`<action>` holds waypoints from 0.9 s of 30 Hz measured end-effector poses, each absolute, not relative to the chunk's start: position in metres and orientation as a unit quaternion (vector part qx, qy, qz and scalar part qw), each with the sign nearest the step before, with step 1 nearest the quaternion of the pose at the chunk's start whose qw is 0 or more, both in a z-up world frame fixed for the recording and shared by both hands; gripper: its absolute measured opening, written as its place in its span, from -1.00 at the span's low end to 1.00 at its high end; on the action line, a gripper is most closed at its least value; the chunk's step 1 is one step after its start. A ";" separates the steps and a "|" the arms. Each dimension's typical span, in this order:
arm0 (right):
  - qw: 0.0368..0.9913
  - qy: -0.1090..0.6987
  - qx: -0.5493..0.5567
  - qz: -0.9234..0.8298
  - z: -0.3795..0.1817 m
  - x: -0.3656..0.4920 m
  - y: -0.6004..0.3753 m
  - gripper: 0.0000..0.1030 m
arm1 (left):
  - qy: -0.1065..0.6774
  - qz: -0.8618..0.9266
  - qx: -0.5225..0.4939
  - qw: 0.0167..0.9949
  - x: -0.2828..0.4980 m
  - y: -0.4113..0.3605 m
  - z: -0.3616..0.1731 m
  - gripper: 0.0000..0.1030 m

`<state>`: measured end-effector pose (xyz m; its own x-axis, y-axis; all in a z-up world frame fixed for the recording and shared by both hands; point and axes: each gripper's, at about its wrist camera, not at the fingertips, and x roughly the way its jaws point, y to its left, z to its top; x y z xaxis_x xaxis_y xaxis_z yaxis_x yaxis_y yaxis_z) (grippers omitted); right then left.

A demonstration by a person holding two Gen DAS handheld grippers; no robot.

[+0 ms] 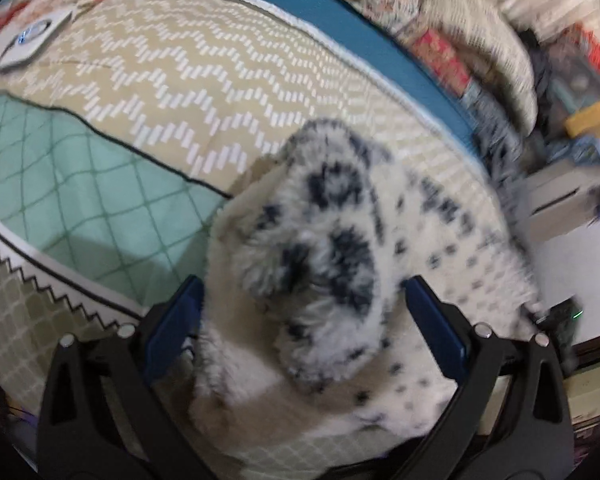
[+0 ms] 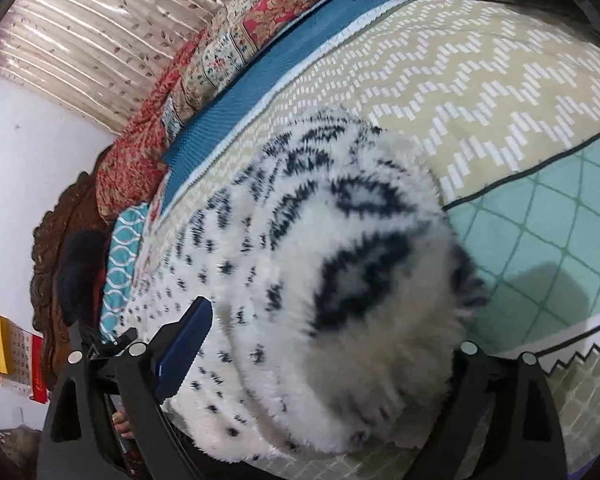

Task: Fold large clothes
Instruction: 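Grasp the folded fleece end with both tools and lift it over, then hold the gathered fleece end up between both tools' fingers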

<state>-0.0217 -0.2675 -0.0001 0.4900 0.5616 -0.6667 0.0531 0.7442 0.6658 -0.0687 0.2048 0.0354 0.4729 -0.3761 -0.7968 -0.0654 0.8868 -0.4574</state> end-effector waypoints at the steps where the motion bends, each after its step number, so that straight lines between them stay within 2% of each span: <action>1: 0.805 0.488 0.302 0.152 -0.003 -0.019 -0.261 1.13 | 0.515 -0.090 -0.192 0.831 -0.067 0.196 0.030 0.88; 5: 0.827 0.490 0.239 0.137 -0.003 -0.020 -0.239 1.24 | 0.506 -0.071 -0.118 0.852 -0.070 0.171 0.020 0.88; 9: 0.832 0.492 0.222 0.127 0.000 -0.020 -0.229 1.20 | 0.507 -0.054 -0.107 0.854 -0.067 0.165 0.019 0.91; 11: 0.831 0.490 0.222 0.142 0.006 -0.022 -0.223 0.80 | 0.510 -0.052 -0.103 0.853 -0.064 0.163 0.020 0.91; 13: 0.842 0.479 0.191 0.156 0.018 -0.030 -0.209 0.71 | 0.511 -0.049 -0.095 0.853 -0.064 0.161 0.021 0.91; 17: 0.850 0.483 0.141 0.156 0.018 -0.039 -0.194 0.72 | 0.508 -0.037 -0.072 0.857 -0.061 0.154 0.020 0.91; 22: 0.813 0.506 0.241 0.159 -0.012 -0.037 -0.221 0.80 | 0.507 -0.020 -0.054 0.860 -0.060 0.146 0.021 0.91; 27: 0.817 0.496 0.238 0.172 -0.013 -0.040 -0.222 0.85 | 0.504 -0.013 -0.043 0.863 -0.066 0.145 0.021 0.91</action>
<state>-0.0404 -0.2221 -0.0133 0.4489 0.5167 -0.7291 -0.0441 0.8277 0.5594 -0.0660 0.1455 0.0209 0.4922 -0.0660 -0.8680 -0.0208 0.9959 -0.0876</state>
